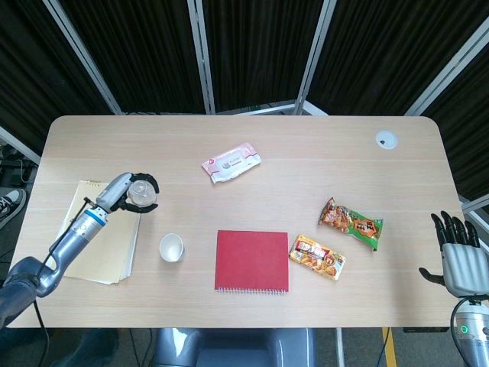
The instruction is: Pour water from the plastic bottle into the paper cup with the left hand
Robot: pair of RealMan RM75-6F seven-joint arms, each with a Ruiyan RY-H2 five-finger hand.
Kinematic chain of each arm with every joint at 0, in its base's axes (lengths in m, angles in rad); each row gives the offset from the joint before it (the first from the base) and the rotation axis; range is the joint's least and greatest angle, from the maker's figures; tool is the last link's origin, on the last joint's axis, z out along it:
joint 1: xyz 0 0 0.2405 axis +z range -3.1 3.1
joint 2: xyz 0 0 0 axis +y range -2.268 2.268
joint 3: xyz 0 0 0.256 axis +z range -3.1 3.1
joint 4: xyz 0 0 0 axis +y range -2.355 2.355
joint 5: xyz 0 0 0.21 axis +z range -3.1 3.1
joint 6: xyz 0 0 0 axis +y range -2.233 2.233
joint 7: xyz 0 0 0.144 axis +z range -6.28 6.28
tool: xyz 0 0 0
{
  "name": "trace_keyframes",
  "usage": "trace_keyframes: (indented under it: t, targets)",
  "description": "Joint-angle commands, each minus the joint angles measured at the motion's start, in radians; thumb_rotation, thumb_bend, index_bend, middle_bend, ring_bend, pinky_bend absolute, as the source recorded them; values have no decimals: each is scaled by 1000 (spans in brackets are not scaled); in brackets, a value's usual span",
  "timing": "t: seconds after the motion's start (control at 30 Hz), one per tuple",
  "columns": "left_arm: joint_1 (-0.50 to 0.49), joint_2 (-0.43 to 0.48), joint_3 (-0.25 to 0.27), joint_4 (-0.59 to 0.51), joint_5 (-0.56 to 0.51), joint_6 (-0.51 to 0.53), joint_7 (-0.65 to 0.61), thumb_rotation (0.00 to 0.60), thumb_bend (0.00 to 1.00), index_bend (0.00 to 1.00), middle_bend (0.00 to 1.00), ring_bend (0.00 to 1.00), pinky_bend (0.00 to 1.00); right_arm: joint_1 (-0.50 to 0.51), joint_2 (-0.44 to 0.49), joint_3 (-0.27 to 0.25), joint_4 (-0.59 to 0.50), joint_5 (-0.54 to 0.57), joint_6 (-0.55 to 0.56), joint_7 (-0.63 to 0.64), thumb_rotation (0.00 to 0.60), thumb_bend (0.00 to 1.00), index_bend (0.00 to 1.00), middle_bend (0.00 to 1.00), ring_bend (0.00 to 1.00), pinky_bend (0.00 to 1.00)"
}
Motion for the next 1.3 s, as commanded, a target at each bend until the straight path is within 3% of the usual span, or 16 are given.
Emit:
trace_keyframes:
  t: [0.03,0.23,0.5,1.3]
  targets:
    - [26,101,37,-93,8,-12,149,600,358,612,476,369,378,-3,2,-3,-1,-5,6,-4,600,0,0,0,0,0]
    - [81,130,100,-84,26,-35,318,600,369,610,474,370,377,-16,13,-1,-16,-9,30,3,600,0,0,0,0,0]
    - [98,74,112,-38,29,-62,470,600,374,604,463,368,374,-20,22,3,-26,-5,33,6,600,0,0,0,0,0]
    - [44,48,51,-164,-1,-125,1000,600,375,602,461,367,372,-22,30,11,-8,14,21,34,600,0,0,0,0,0]
